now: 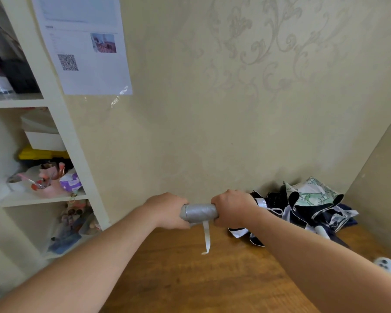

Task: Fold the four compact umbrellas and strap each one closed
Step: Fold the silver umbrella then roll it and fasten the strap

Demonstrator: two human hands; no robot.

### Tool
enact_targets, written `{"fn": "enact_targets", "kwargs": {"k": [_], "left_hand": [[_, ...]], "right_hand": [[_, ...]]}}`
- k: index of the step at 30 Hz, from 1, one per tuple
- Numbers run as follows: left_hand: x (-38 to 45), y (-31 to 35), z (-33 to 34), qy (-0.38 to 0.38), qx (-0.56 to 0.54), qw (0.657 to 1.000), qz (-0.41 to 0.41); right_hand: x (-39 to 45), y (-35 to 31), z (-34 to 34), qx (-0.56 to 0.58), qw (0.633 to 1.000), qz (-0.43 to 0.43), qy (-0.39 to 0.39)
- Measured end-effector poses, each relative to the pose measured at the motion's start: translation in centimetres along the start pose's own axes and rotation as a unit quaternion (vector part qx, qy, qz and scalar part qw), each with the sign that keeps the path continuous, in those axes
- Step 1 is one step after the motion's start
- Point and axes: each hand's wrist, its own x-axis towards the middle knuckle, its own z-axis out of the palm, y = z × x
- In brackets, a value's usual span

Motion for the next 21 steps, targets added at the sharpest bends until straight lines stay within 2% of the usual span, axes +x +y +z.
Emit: {"fn": "enact_targets", "kwargs": {"k": [2,5,7,12,16,21], "left_hand": [[-0.1,0.2,-0.3,0.025,0.038,0.998,0.034],[-0.1,1.6,-1.1,0.062,-0.049,0.995,0.065],[0.0,2.3,-1.4,0.047,-0.05,0.995,0.077],[0.0,1.3,-0.6,0.02,0.059,0.995,0.076],[0.2,1.4,0.7,0.074,0.132,0.987,0.062],[0.2,1.5,1.1,0.12,0.173,0.977,0.041]], "right_hand": [[0.1,-0.3,0.5,-0.004,1.0,0.009,-0.014],[0.4,-0.9,0.8,0.004,0.999,0.002,-0.037],[0.6,-1.2,0.5,0.021,0.998,0.001,-0.058],[0.5,-0.7,-0.3,0.1,0.99,0.007,-0.104],[0.2,-0.7,0.9,0.164,0.981,0.017,-0.106],[0.3,0.0,1.6,0.204,0.972,0.016,-0.112]]}}
